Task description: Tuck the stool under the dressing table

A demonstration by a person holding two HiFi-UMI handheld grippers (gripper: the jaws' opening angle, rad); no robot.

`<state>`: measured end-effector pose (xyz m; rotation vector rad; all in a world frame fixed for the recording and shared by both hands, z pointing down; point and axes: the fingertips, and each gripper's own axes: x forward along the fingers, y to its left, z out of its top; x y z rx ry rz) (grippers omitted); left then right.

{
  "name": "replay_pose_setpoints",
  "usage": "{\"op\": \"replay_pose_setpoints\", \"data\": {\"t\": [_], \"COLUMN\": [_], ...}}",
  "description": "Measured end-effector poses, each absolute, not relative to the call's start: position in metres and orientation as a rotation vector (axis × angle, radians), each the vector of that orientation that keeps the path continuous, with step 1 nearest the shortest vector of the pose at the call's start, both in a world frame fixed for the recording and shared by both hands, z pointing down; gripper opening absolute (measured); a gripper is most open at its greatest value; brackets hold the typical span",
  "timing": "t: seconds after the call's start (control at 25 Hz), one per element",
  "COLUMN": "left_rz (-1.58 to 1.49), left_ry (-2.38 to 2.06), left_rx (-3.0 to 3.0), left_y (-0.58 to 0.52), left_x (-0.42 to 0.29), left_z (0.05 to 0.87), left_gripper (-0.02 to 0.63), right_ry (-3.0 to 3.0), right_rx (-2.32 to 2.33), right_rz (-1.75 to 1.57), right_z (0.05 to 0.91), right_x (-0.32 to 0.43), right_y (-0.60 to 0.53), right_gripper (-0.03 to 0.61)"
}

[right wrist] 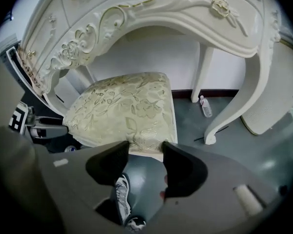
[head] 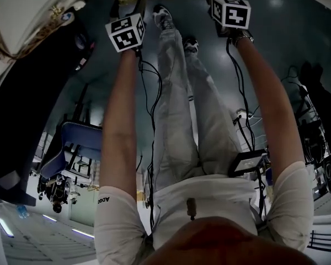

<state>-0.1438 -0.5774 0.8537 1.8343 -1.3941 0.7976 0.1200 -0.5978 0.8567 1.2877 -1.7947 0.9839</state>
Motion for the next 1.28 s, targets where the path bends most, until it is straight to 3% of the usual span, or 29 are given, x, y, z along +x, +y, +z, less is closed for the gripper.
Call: {"op": "replay_pose_setpoints", "data": {"t": [0.88, 0.96, 1.0, 1.04, 1.08, 1.28], "left_rz": [0.728, 0.705, 0.689, 0.674, 0.663, 0.767], "left_ry": [-1.39, -1.412, -1.434, -1.451, -1.45, -1.246], "left_rx": [1.869, 1.829, 1.814, 1.809, 1.819, 1.958], "left_y": [-0.68, -0.671, -0.666, -0.659, -0.65, -0.581], "left_x": [-0.145, -0.151, -0.157, -0.162, -0.163, -0.133], "left_z": [0.846, 0.843, 0.84, 0.836, 0.832, 0.814], "left_gripper": [0.345, 0.28, 0.199, 0.064, 0.006, 0.006], "right_ry": [-1.795, -1.807, -1.823, -1.851, -1.887, -1.992], "right_rx": [1.31, 1.306, 1.308, 1.311, 1.306, 1.188], "right_rz": [1.051, 1.014, 0.97, 0.908, 0.84, 0.816], "right_z": [0.847, 0.844, 0.842, 0.838, 0.834, 0.813], "right_x": [0.1, 0.103, 0.105, 0.109, 0.111, 0.107], "right_y": [-0.693, -0.69, -0.687, -0.682, -0.676, -0.61], "right_gripper": [0.229, 0.214, 0.107, 0.008, 0.006, 0.006]}}
